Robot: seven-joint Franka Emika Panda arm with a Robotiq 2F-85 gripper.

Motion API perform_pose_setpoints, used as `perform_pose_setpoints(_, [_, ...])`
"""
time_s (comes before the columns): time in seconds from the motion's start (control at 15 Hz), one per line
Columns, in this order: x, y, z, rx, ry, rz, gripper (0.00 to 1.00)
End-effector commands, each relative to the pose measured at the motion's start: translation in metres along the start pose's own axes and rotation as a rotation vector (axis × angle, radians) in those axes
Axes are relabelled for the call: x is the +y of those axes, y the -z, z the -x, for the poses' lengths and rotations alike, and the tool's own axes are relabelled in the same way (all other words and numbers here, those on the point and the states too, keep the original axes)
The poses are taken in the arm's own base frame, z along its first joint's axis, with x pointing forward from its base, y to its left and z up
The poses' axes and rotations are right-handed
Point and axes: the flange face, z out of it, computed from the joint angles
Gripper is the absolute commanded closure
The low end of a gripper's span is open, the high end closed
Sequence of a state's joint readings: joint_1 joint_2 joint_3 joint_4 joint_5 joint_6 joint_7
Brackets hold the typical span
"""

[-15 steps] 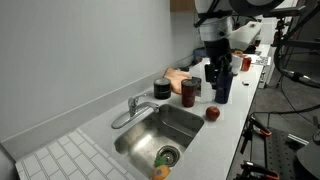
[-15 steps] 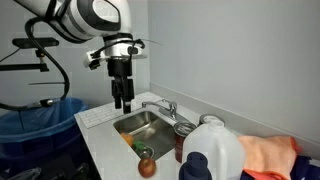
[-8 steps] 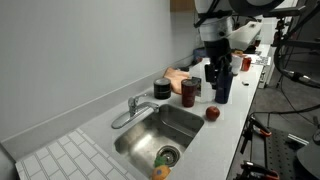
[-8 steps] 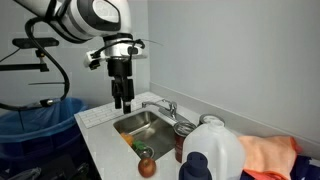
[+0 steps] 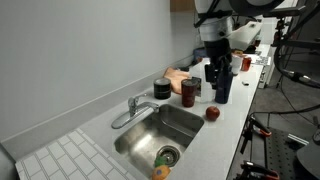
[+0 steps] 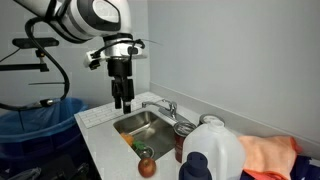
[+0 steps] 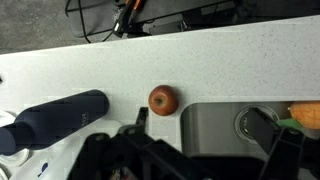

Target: Turn the tap nozzle to the left

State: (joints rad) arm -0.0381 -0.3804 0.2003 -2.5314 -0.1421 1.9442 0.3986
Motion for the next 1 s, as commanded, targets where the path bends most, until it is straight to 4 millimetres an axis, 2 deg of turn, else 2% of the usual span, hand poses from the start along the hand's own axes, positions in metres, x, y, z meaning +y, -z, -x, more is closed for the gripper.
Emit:
perform_pose_setpoints(0.0, [0.000, 0.000, -0.001, 0.006, 0.000, 0.000, 0.00])
perform_pose_setpoints(0.33, [-0.005, 0.002, -0.006, 0.076, 0.005, -0.098, 0.00])
perform_pose_setpoints(0.87, [-0.013, 0.004, -0.020, 0.287, 0.031, -0.208, 0.00])
perform_pose_setpoints(0.93, [-0.037, 0.037, -0.061, 0.281, 0.042, -0.200, 0.00])
